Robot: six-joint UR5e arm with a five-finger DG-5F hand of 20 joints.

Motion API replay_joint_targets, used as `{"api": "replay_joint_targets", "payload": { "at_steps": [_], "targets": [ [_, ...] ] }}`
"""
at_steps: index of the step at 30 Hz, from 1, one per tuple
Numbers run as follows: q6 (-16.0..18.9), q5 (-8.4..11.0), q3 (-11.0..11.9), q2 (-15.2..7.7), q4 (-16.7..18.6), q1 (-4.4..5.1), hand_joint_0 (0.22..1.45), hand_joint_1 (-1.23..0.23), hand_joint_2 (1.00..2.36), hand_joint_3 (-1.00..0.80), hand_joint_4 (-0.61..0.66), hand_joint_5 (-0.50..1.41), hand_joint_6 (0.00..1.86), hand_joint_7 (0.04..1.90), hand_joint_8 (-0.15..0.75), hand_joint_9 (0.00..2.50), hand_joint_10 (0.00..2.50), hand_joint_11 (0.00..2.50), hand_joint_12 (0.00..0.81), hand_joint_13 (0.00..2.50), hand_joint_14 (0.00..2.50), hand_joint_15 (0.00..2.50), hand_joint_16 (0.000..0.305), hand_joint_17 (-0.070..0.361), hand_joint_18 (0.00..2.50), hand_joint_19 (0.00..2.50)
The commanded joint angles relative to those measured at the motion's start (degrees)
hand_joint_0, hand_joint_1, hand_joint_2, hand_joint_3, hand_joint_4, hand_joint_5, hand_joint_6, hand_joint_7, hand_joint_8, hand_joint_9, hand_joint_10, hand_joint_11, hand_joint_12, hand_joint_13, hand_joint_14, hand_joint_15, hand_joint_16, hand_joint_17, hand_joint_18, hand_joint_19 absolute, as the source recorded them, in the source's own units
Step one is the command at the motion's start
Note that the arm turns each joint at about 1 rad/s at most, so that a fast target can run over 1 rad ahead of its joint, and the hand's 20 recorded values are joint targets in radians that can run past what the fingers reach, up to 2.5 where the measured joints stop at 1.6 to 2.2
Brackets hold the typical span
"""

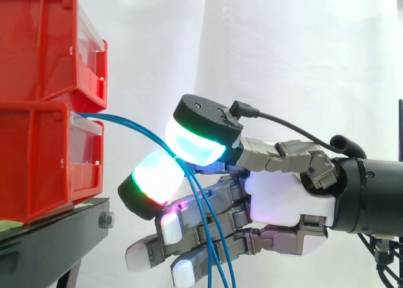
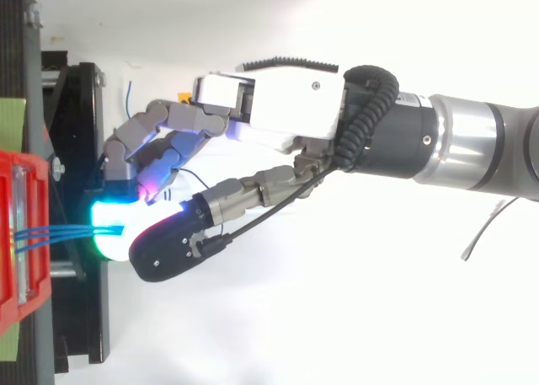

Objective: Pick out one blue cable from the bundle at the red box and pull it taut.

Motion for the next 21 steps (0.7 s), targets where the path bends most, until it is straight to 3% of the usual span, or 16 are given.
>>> {"api": "replay_joint_targets", "payload": {
  "at_steps": [1, 11, 16, 21],
  "targets": [
    [0.0, 0.0, 0.0, 0.0, 0.0, 0.0, 0.6, -0.71, 1.02, -0.3, 0.02, -0.14, 0.92, 0.95, 0.223, 0.91, 0.02, 0.7, 0.298, 0.63, 0.01, 0.33, 0.042, 0.094, 0.71, 0.59],
    [0.0, 0.09, 0.0, 0.0, -0.2, 0.0, 0.68, -0.82, 1.02, -0.33, -0.1, -0.16, 0.94, 1.03, 0.213, 0.89, 0.03, 0.71, 0.29, 0.64, 0.01, 0.32, 0.041, 0.092, 0.73, 0.56],
    [0.0, 0.0, 0.0, 0.0, -0.1, 0.0, 0.72, -0.86, 1.0, -0.49, -0.13, -0.16, 0.95, 0.98, 0.201, 0.9, 0.03, 0.71, 0.288, 0.65, 0.01, 0.31, 0.04, 0.091, 0.74, 0.55],
    [0.0, 0.0, 0.0, 0.0, -0.2, 0.0, 0.7, -0.88, 1.0, -0.5, -0.12, -0.16, 0.95, 0.95, 0.202, 0.9, 0.03, 0.71, 0.284, 0.65, 0.01, 0.31, 0.04, 0.091, 0.75, 0.54]
  ]
}}
